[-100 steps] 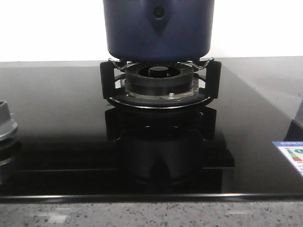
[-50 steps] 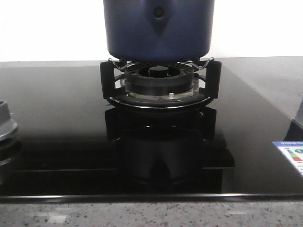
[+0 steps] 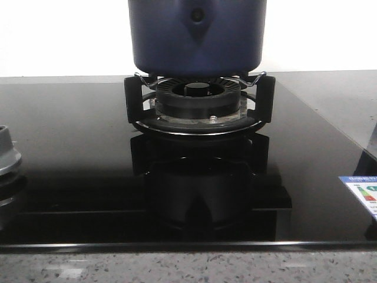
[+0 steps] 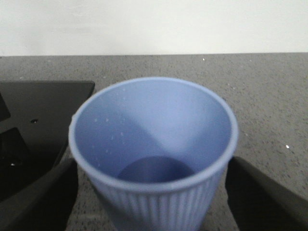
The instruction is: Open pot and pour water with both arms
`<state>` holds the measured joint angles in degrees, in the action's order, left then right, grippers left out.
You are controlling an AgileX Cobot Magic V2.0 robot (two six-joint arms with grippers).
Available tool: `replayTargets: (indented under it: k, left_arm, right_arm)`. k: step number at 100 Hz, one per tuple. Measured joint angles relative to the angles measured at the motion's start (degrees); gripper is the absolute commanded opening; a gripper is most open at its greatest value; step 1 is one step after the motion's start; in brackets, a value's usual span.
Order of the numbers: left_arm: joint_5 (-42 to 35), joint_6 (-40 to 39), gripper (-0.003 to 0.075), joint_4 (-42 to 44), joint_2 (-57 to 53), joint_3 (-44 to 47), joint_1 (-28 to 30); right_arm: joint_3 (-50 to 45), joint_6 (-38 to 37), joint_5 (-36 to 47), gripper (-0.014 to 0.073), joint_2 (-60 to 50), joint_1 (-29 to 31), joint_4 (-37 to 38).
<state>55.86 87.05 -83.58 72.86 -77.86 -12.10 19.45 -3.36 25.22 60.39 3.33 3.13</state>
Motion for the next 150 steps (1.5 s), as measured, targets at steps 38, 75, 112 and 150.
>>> replayTargets:
  k: [38,75,112,150]
  left_arm:
    - [0.0,0.0,0.0249,0.0,0.0,0.0,0.0]
    - [0.0,0.0,0.0249,0.0,0.0,0.0,0.0]
    - [0.0,0.0,0.0249,0.0,0.0,0.0,0.0]
    - [0.0,0.0,0.0249,0.0,0.0,0.0,0.0]
  right_arm:
    - [0.0,0.0,15.3,0.0566,13.1,0.0,0.0]
    - [0.0,0.0,20.3,0.0563,16.9,0.0,0.0]
    - [0.1,0.0,21.0,0.0262,16.9,0.0,-0.1]
    - [1.7,0.0,20.3,0.0219,9.0,0.1,11.7]
